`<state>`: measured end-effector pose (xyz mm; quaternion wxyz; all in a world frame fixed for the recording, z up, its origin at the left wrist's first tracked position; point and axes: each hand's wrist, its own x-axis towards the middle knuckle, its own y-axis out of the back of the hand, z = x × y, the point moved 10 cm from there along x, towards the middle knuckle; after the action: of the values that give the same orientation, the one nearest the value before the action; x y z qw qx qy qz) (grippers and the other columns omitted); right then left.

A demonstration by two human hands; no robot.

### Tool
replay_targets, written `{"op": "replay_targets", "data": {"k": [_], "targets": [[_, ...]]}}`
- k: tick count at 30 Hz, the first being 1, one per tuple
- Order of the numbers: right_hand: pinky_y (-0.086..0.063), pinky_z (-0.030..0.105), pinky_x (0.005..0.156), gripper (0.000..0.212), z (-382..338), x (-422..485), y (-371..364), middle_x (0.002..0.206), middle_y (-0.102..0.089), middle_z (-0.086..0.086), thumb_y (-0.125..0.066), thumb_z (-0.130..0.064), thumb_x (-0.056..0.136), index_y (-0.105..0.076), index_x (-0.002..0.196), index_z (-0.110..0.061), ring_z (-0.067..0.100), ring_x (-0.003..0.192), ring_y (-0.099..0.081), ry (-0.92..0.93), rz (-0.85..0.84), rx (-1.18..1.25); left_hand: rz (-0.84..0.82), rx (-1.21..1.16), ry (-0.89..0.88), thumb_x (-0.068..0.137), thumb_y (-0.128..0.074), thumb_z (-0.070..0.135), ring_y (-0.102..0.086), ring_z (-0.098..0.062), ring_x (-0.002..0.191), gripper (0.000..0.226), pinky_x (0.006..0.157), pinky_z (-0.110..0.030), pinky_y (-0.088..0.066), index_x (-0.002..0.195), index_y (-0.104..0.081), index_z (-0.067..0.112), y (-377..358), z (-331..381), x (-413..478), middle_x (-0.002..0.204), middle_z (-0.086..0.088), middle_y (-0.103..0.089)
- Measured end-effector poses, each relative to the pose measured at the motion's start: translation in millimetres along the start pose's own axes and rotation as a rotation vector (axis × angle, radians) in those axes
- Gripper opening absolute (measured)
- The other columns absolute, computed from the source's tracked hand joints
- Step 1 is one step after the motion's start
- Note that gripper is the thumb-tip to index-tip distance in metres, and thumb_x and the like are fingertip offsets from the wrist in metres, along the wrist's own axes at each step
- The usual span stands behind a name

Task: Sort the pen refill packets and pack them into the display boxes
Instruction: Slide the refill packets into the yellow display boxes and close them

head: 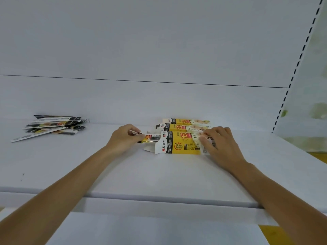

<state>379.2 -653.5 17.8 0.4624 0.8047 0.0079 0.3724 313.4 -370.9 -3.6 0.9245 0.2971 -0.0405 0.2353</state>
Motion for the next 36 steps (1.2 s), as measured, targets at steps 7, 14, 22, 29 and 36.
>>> {"op": "replay_targets", "data": {"k": [7, 14, 22, 29, 36], "targets": [[-0.035, 0.026, 0.088, 0.035, 1.5, 0.9, -1.9, 0.117, -0.051, 0.001, -0.046, -0.038, 0.093, -0.057, 0.117, -0.015, 0.017, 0.113, -0.035, -0.011, 0.001, -0.007, 0.020, 0.007, -0.137, 0.077, -0.075, 0.020, -0.053, -0.005, 0.073, 0.014, 0.057, -0.008, -0.035, 0.086, -0.066, 0.018, -20.2, 28.4, -0.1, 0.083, 0.000, -0.060], [-0.038, 0.031, 0.091, 0.038, -0.1, 1.0, -4.4, 0.118, -0.050, 0.003, -0.044, -0.038, 0.093, -0.055, 0.120, -0.014, 0.020, 0.112, -0.035, -0.022, -0.007, -0.035, 0.019, -0.050, -0.021, 0.085, -0.065, 0.014, -0.055, -0.013, 0.079, 0.011, 0.044, -0.005, -0.036, 0.096, -0.065, 0.013, -48.4, 32.3, 4.4, 0.083, 0.000, -0.061], [-0.035, 0.026, 0.083, 0.046, 0.3, 0.1, -3.1, 0.116, -0.053, 0.004, -0.038, -0.046, 0.089, -0.058, 0.113, -0.012, 0.020, 0.109, -0.036, -0.027, -0.014, -0.001, -0.132, -0.243, 0.060, 0.086, -0.064, 0.010, -0.064, -0.021, 0.081, 0.013, 0.054, -0.020, -0.048, 0.086, -0.053, 0.016, -63.2, 27.6, -1.3, 0.099, -0.012, -0.064], [-0.037, 0.027, 0.080, 0.031, 1.6, -3.3, 1.3, 0.118, -0.052, 0.003, -0.046, -0.035, 0.094, -0.058, 0.113, -0.013, 0.018, 0.113, -0.036, -0.055, 0.009, 0.027, -0.252, -0.386, 0.041, 0.087, -0.061, 0.005, -0.065, -0.015, 0.086, 0.014, 0.073, -0.021, -0.053, 0.099, -0.060, 0.013, -43.4, 26.0, -19.0, 0.103, -0.006, -0.066], [-0.040, 0.031, 0.078, 0.028, 0.9, -2.2, 0.7, 0.113, -0.054, 0.004, -0.047, -0.033, 0.093, -0.059, 0.108, -0.012, 0.021, 0.110, -0.039, -0.053, 0.027, 0.006, -0.089, 0.142, -0.301, 0.088, -0.056, 0.012, -0.059, -0.007, 0.097, 0.026, 0.075, -0.009, -0.039, 0.099, -0.065, 0.033, -19.7, 36.1, -34.9, 0.109, 0.012, -0.063]]}}
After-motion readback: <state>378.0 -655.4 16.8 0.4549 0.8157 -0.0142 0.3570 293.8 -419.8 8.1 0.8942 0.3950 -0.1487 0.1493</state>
